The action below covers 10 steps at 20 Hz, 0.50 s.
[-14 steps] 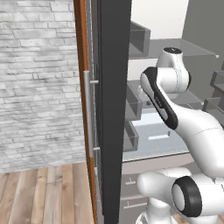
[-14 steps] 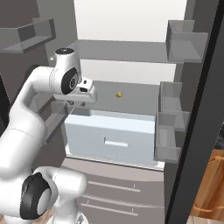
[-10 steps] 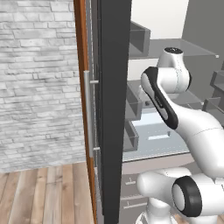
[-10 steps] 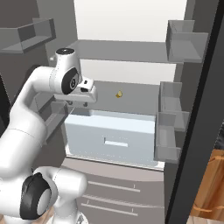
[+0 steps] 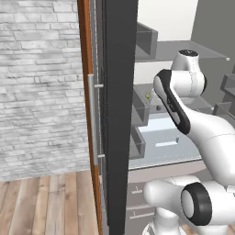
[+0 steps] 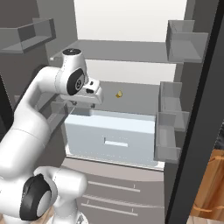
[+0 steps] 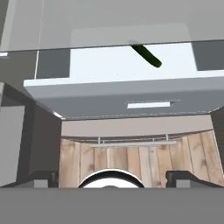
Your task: Fully open the fridge drawer.
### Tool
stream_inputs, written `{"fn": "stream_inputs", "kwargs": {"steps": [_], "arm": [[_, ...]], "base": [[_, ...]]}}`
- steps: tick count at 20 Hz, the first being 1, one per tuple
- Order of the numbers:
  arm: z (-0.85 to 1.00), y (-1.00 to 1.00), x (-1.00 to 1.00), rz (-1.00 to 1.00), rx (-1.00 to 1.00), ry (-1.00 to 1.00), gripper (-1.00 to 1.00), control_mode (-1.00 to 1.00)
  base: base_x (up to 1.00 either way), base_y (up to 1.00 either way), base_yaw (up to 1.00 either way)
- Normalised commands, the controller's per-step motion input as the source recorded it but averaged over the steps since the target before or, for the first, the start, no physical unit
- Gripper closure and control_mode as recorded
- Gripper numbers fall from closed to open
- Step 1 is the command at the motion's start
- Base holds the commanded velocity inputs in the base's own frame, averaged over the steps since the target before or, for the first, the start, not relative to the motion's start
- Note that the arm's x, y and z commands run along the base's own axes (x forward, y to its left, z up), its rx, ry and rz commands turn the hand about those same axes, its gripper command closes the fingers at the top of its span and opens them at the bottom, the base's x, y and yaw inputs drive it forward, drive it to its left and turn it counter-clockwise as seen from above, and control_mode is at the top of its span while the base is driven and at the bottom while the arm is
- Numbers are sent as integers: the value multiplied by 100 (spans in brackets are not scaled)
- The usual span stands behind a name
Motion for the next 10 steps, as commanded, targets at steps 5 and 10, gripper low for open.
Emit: {"fn": "stream_inputs", "kwargs": {"steps": [5,10], "arm": [[0,0,-9,0,0,0,-100,-100],[0,0,-7,0,0,0,-100,100]], "base": [[0,0,0],[-32,-3,0]]}}
